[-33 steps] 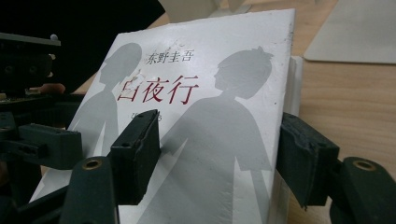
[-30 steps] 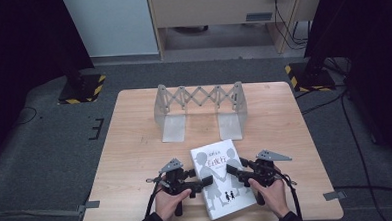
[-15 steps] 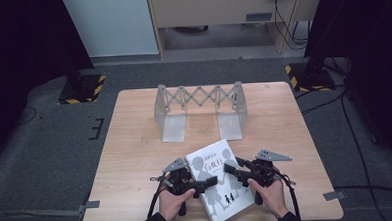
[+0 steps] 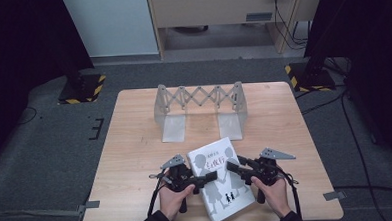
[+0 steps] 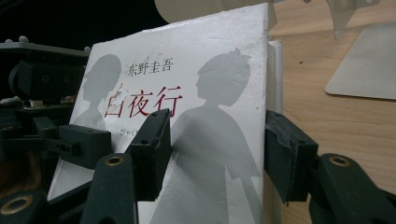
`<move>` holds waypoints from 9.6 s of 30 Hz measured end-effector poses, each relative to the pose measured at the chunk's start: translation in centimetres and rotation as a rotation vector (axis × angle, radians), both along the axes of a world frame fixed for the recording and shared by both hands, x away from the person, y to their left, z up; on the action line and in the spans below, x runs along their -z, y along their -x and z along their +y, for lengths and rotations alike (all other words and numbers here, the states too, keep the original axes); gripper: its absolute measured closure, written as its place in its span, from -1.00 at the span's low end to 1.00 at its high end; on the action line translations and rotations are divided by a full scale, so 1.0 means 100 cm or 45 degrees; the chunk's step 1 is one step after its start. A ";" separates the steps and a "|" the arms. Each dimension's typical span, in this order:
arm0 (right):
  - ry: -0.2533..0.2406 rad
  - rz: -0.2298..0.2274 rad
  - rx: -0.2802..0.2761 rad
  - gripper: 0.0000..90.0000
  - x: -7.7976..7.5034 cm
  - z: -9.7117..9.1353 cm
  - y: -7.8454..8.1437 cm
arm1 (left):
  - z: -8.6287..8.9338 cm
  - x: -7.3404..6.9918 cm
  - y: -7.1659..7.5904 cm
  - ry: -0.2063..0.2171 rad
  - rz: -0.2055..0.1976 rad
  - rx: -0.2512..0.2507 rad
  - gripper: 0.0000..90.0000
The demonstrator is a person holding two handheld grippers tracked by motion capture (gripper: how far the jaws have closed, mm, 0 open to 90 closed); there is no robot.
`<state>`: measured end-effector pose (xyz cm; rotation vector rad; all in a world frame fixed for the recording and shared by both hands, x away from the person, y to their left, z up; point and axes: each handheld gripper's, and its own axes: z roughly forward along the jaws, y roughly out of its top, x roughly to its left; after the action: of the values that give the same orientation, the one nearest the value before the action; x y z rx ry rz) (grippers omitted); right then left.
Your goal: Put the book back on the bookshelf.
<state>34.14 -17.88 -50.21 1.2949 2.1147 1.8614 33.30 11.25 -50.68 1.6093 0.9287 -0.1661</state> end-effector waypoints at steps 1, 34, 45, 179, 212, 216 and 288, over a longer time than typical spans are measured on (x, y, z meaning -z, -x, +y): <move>0.007 -0.004 0.000 -0.01 0.000 0.000 0.000 | 0.000 0.000 0.000 -0.001 0.005 -0.004 -0.15; 0.647 0.081 0.340 -0.54 0.023 -0.066 -0.021 | 0.017 -0.041 -0.007 -0.001 0.001 -0.016 0.13; 0.743 0.132 0.373 -0.64 0.031 -0.079 -0.024 | 0.016 -0.055 -0.009 -0.025 -0.028 -0.038 0.17; 0.826 0.131 0.423 -0.91 0.037 -0.079 -0.027 | 0.082 -0.102 -0.139 -0.436 -0.254 -0.684 0.16; 0.826 0.132 0.424 -0.91 0.037 -0.079 -0.027 | 0.094 -0.073 -0.062 -0.544 -0.345 -0.633 0.14; 0.826 0.131 0.424 -0.91 0.037 -0.079 -0.027 | 0.095 -0.070 -0.059 -0.534 -0.337 -0.646 0.14; 0.824 0.134 0.424 -0.92 0.037 -0.076 -0.029 | 0.068 -0.055 -0.097 -0.523 -0.468 -0.770 0.11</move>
<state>37.06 -25.48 -53.91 1.4567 2.1066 0.8869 43.02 18.05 -45.22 1.5714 1.1570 0.7573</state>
